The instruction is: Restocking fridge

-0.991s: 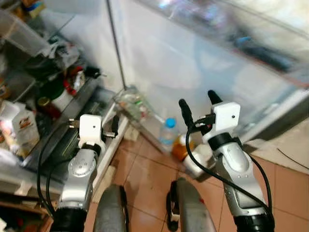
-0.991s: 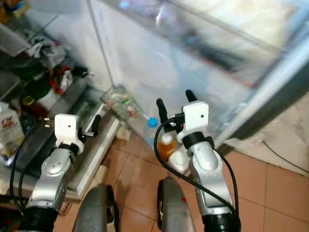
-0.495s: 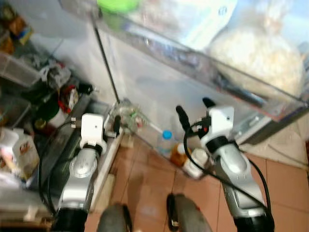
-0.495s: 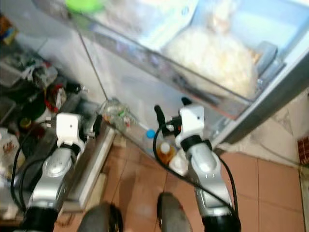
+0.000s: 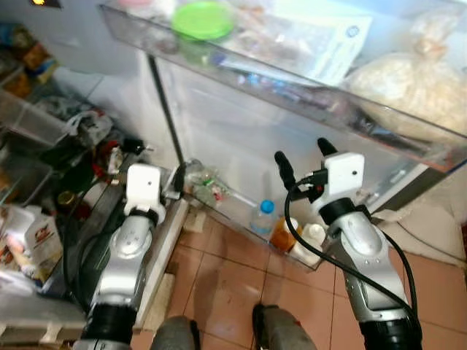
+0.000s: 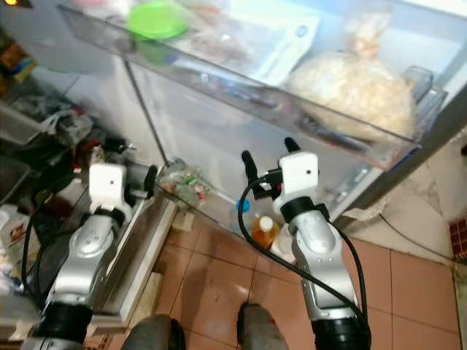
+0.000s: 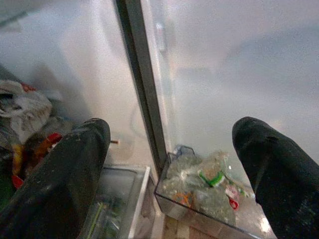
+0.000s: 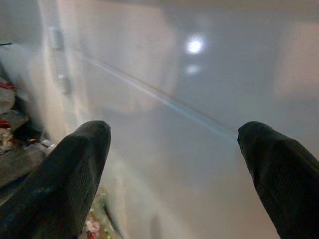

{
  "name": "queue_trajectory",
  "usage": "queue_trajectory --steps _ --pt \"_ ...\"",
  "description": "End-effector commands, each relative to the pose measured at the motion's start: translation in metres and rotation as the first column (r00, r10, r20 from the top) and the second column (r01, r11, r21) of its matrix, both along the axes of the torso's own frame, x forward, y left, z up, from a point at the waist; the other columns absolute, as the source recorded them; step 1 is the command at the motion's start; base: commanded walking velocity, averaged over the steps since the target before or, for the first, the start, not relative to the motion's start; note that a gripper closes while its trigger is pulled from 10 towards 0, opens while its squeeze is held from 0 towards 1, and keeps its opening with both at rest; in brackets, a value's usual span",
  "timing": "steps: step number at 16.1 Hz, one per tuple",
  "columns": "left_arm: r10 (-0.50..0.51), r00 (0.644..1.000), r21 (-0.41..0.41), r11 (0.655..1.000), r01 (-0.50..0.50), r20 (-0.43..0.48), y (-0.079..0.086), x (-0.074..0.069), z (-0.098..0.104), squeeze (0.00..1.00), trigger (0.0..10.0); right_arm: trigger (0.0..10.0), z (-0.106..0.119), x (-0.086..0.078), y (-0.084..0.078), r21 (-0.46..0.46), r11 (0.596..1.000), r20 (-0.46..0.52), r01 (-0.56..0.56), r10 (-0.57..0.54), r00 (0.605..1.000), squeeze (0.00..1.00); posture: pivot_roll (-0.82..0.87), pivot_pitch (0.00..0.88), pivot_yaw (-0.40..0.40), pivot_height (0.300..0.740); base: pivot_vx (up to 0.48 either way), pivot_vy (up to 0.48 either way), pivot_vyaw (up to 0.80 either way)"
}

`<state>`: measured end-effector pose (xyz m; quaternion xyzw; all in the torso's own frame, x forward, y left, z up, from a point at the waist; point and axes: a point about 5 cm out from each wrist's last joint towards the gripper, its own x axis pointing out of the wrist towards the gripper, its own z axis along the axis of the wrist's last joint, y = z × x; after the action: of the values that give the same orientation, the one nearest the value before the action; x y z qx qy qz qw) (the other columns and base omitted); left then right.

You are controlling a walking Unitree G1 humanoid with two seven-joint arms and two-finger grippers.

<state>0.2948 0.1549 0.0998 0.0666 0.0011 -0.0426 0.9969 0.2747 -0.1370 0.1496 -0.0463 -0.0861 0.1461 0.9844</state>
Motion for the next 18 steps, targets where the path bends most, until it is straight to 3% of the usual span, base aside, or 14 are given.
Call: queue_trajectory --steps 1,18 --pt "0.003 1.0 0.01 1.0 -0.003 -0.018 0.0005 -0.0018 -0.0054 0.0 10.0 10.0 -0.0033 -0.0015 0.0021 -0.02 1.0 -0.008 -0.003 0.003 1.0 0.0 0.03 0.104 0.018 0.74 0.0 0.0 0.0" --pt "-0.011 1.0 0.012 1.0 0.011 -0.013 -0.0013 0.0049 -0.0056 0.0 10.0 10.0 -0.0018 0.0028 0.0044 -0.007 1.0 0.003 -0.002 0.002 1.0 0.0 0.02 0.092 0.027 0.74 -0.2 0.0 0.0"
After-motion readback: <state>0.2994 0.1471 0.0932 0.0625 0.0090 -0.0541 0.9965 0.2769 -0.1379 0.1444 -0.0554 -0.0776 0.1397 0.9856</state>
